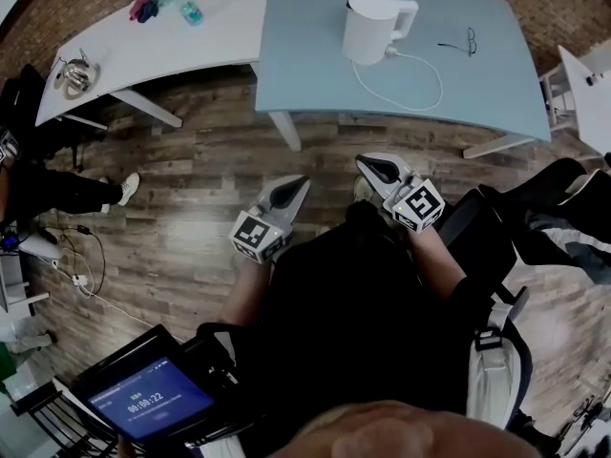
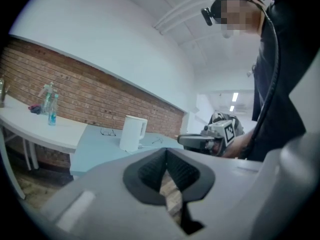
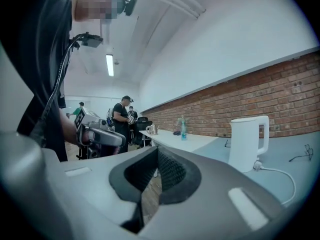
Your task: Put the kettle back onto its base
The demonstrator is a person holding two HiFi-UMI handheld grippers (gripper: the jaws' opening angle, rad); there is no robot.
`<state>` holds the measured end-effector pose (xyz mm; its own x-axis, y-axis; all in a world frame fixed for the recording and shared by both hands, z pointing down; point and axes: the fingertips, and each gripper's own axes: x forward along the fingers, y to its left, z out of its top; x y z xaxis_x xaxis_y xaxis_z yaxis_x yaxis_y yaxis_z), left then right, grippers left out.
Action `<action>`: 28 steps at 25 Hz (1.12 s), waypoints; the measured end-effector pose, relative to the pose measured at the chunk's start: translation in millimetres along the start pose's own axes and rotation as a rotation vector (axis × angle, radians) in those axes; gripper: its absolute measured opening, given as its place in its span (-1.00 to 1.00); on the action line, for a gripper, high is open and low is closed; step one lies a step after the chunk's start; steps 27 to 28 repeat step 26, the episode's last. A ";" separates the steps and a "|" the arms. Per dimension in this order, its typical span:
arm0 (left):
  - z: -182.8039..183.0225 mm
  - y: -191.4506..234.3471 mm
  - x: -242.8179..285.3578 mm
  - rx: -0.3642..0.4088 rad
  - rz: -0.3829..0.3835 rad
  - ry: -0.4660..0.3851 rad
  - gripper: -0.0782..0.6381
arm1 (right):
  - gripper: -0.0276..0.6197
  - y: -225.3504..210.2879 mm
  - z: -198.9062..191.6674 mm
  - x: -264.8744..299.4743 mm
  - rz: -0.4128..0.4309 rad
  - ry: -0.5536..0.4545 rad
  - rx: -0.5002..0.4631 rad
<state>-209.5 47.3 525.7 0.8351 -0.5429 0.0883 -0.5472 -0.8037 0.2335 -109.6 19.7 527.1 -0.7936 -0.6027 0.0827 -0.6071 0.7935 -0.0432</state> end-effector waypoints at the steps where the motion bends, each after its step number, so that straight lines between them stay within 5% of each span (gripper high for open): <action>1: 3.3 -1.2 -1.8 0.006 0.002 -0.009 -0.78 | -0.91 1.5 1.4 -1.2 -0.004 -0.001 -0.003; 28: 3.1 -23.9 5.6 0.089 -0.078 -0.016 -0.78 | -0.91 11.5 7.8 -16.5 -0.053 -0.009 -0.041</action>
